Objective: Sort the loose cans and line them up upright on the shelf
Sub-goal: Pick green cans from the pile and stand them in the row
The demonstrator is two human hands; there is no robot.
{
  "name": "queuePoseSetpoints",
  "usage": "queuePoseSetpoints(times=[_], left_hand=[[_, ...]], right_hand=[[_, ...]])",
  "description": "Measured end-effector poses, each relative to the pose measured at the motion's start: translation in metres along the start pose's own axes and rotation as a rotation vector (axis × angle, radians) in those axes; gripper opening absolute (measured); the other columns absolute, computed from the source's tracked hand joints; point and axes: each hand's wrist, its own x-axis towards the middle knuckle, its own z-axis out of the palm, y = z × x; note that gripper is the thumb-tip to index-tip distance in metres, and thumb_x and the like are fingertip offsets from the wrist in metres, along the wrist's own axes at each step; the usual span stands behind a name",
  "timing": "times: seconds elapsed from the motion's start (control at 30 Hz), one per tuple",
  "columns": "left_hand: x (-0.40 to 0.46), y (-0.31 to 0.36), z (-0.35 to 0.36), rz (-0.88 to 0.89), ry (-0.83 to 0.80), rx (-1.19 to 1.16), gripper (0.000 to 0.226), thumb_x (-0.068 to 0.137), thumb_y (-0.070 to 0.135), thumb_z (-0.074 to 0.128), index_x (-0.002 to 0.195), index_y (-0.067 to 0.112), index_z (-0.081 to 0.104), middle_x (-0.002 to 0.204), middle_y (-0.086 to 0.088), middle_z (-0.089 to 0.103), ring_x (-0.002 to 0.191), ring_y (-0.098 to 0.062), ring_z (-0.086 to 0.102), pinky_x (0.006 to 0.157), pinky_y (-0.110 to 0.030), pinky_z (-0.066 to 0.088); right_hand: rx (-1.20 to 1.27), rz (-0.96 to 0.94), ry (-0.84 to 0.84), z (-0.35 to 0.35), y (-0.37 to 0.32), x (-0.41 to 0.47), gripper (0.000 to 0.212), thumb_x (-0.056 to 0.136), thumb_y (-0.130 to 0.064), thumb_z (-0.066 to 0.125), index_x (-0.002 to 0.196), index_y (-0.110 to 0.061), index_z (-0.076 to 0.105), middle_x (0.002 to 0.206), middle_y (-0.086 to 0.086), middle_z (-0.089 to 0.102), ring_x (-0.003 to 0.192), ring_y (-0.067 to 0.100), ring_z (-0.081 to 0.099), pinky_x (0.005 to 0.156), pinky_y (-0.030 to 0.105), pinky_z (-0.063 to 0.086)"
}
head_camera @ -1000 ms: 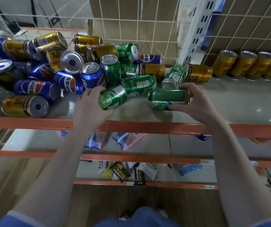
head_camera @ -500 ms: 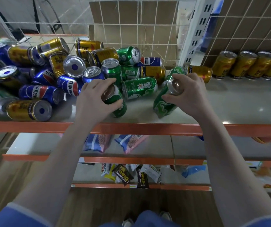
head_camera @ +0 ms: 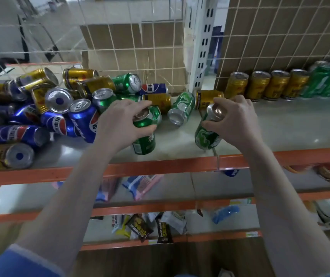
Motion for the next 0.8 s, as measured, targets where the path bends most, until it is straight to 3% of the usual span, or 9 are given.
queuePoseSetpoints(times=[0.23, 0.37, 0.53, 0.8], left_hand=[[0.035, 0.113, 0.047, -0.018, -0.024, 0.041, 0.060, 0.077, 0.049, 0.066, 0.133, 0.033, 0.052, 0.121, -0.002, 0.060, 0.113, -0.023, 0.048, 0.085, -0.034, 0.039], [0.060, 0.195, 0.091, -0.029, -0.044, 0.012, 0.059, 0.077, 0.048, 0.067, 0.132, 0.035, 0.052, 0.115, -0.001, 0.059, 0.107, -0.021, 0.049, 0.076, -0.029, 0.033], [0.098, 0.280, 0.133, 0.005, -0.087, 0.003, 0.060, 0.075, 0.052, 0.068, 0.131, 0.037, 0.053, 0.119, 0.000, 0.060, 0.110, -0.022, 0.050, 0.083, -0.036, 0.043], [0.154, 0.348, 0.175, 0.091, -0.125, 0.006, 0.061, 0.079, 0.052, 0.066, 0.134, 0.036, 0.047, 0.119, 0.002, 0.056, 0.110, -0.018, 0.048, 0.076, -0.031, 0.040]], right_hand=[[-0.027, 0.036, 0.013, -0.056, 0.114, 0.012, 0.069, 0.074, -0.043, 0.074, 0.135, -0.022, 0.050, 0.121, 0.012, 0.050, 0.111, 0.030, 0.040, 0.090, 0.038, 0.039], [-0.033, 0.058, 0.013, -0.098, 0.202, 0.023, 0.067, 0.072, -0.041, 0.075, 0.132, -0.020, 0.054, 0.118, 0.013, 0.051, 0.109, 0.032, 0.041, 0.089, 0.038, 0.038], [-0.109, 0.054, -0.015, -0.139, 0.295, 0.036, 0.066, 0.071, -0.038, 0.075, 0.130, -0.017, 0.054, 0.116, 0.015, 0.051, 0.110, 0.034, 0.041, 0.092, 0.037, 0.035], [-0.105, 0.162, -0.038, -0.157, 0.369, 0.056, 0.070, 0.071, -0.042, 0.074, 0.134, -0.022, 0.050, 0.123, 0.014, 0.048, 0.117, 0.033, 0.038, 0.093, 0.036, 0.034]])
